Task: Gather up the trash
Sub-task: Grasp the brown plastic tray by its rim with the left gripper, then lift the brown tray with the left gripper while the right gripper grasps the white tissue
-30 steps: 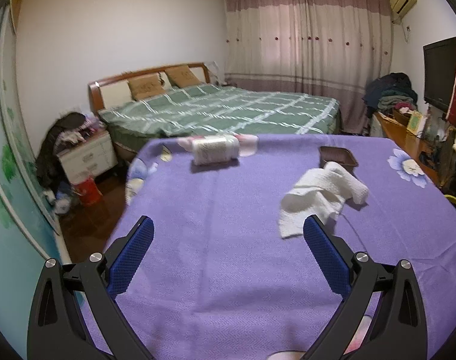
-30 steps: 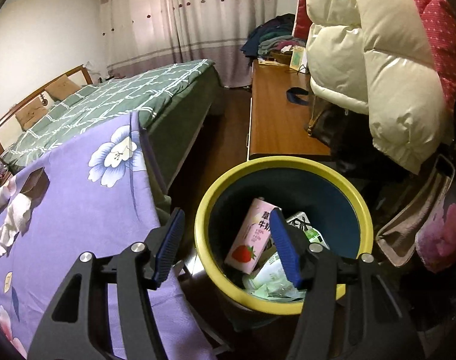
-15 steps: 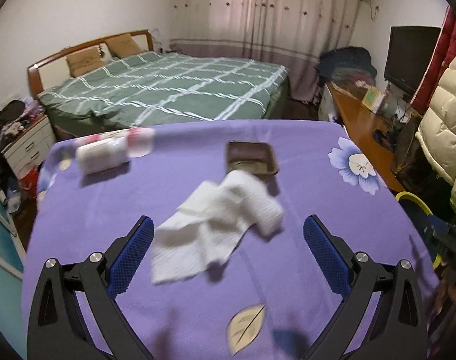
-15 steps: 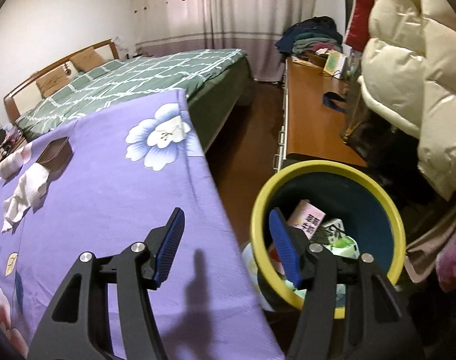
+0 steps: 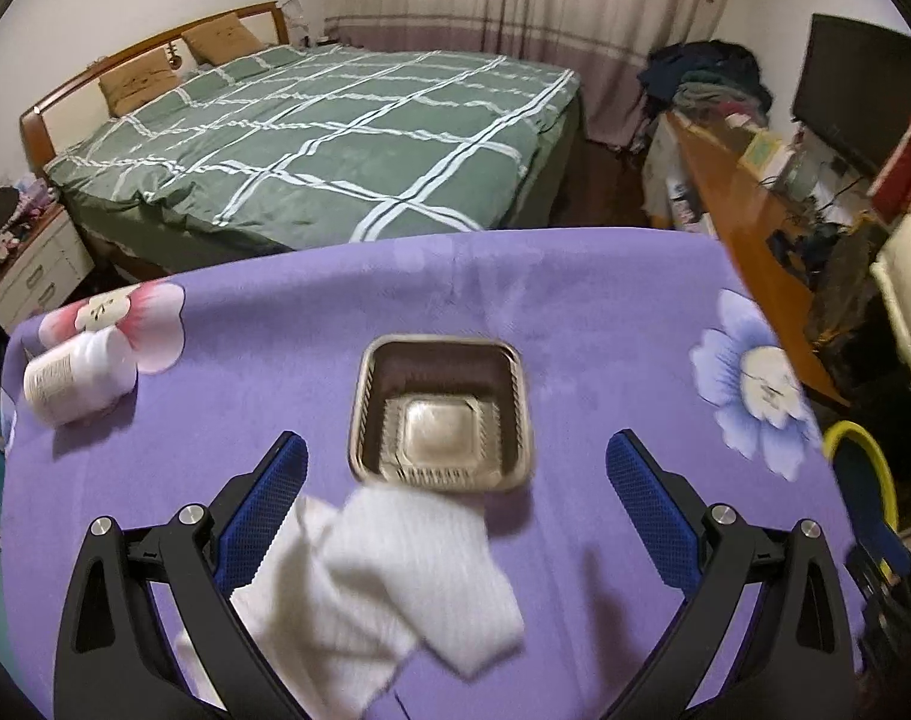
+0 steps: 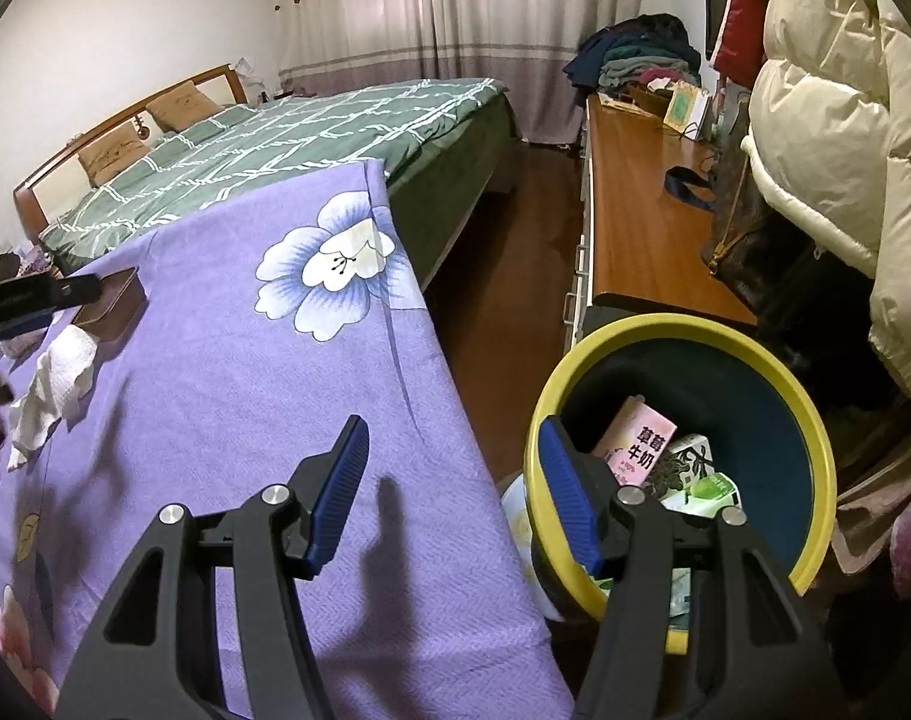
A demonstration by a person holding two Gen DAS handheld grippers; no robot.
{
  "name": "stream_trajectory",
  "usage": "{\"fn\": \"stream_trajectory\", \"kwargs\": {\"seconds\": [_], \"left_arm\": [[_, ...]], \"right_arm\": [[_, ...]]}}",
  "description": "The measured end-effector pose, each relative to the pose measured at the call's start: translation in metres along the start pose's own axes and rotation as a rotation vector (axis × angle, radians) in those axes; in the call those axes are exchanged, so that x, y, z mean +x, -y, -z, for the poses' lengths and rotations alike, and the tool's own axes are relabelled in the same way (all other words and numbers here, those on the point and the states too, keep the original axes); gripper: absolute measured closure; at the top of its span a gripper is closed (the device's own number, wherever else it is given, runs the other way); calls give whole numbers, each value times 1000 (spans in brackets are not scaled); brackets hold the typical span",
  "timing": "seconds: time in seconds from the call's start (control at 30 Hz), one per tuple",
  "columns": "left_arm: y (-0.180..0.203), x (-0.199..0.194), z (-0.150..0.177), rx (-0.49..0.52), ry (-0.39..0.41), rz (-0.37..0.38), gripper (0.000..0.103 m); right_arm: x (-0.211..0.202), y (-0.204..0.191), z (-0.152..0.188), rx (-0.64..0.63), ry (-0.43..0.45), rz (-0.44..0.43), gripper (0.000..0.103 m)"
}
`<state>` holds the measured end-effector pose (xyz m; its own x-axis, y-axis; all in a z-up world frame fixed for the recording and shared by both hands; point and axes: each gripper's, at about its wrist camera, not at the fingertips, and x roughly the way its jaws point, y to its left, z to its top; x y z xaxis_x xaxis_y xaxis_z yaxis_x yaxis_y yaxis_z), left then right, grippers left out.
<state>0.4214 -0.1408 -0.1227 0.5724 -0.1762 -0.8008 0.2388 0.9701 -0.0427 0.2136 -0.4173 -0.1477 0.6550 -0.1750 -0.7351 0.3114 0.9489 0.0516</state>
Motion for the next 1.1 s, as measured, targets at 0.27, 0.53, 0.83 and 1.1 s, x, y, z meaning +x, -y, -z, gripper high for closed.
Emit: {"fn": "stream_trajectory", "kwargs": {"seconds": [0.27,0.53,0.83,1.1], "left_arm": [[0,35,-22,-13,-74,-53,5],[1,49,-19,-16,-121,-42,33],[21,11,-18,35,-24,-16,34],[70,-41,-9,111,38,78,34]], "right_arm": [[3,1,0,6,-13,-16,47],[4,4,0,15,-17,-22,47],[-4,10,1,39,22,-25,47],[-30,31,12,27,41,-28,47]]}}
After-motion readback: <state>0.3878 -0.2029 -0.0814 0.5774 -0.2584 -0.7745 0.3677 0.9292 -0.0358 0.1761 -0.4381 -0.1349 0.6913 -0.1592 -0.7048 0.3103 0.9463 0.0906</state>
